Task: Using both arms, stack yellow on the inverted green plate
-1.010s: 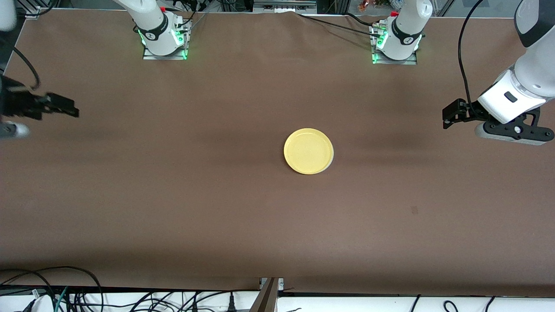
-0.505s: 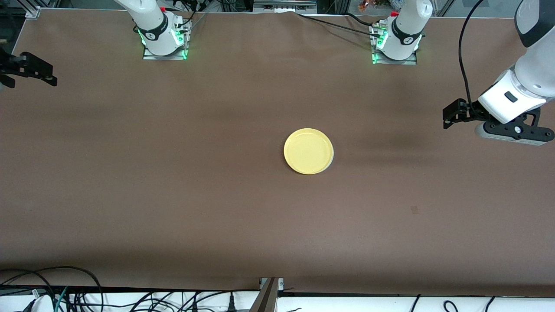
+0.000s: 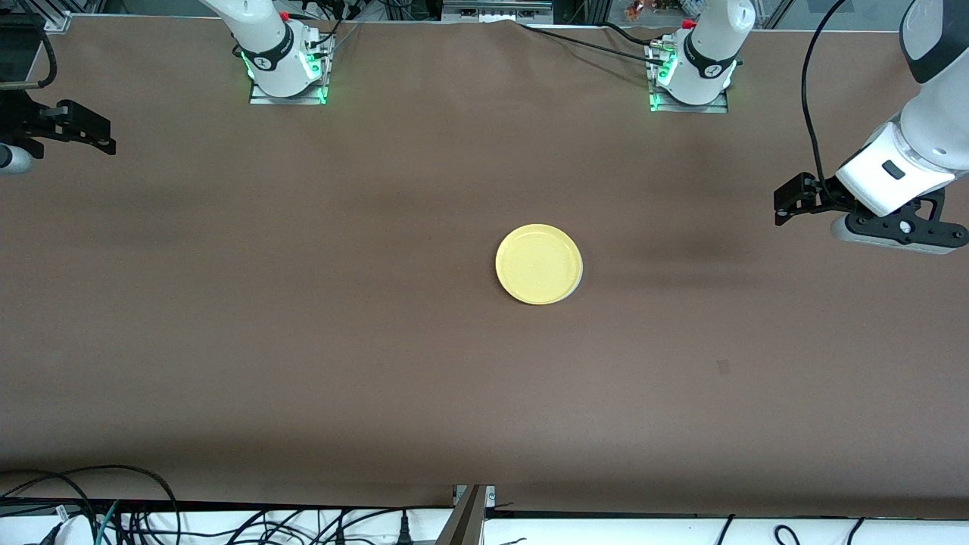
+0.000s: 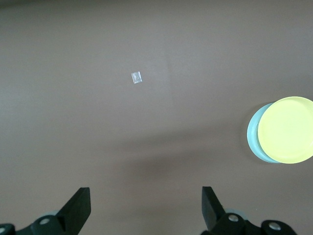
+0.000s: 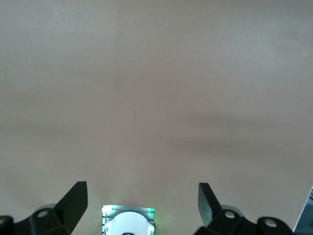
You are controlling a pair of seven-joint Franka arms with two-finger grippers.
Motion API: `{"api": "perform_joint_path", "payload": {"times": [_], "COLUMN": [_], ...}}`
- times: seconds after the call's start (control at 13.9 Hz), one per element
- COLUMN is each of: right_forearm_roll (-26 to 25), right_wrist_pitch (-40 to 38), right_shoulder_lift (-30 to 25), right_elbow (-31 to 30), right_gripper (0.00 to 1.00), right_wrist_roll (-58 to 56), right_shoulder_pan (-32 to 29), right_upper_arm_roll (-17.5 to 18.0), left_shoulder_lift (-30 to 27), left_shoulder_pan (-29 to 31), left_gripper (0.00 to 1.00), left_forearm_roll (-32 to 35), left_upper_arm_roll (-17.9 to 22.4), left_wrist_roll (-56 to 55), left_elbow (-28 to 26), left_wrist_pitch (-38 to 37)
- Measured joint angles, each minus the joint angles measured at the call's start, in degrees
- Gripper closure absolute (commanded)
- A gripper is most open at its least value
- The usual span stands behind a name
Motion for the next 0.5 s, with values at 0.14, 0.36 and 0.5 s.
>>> {"api": "perform_joint_path", "payload": {"times": [0.14, 0.36, 0.5], "right_forearm_roll": [0.7, 0.7, 0.7], "right_wrist_pitch": [0.0, 0.0, 0.0], "right_shoulder_lift": [0.0, 0.0, 0.0], "right_elbow": [0.0, 0.1, 0.1], "right_gripper": [0.00, 0.00, 0.00], "right_wrist_roll": [0.0, 0.0, 0.0], "right_shoulder_pan": [-0.2, -0.3, -0.4], "right_upper_arm_roll": [-0.5, -0.6, -0.6], "left_shoulder_lift": [0.0, 0.0, 0.0], "left_shoulder_pan": [0.0, 0.0, 0.0], "left_gripper": [0.00, 0.00, 0.00], "left_forearm_roll": [0.0, 0.0, 0.0], "left_upper_arm_roll": [0.0, 0.0, 0.0], "left_wrist_roll": [0.0, 0.0, 0.0], "left_elbow": [0.0, 0.0, 0.0], "left_wrist_pitch": [0.0, 0.0, 0.0]}}
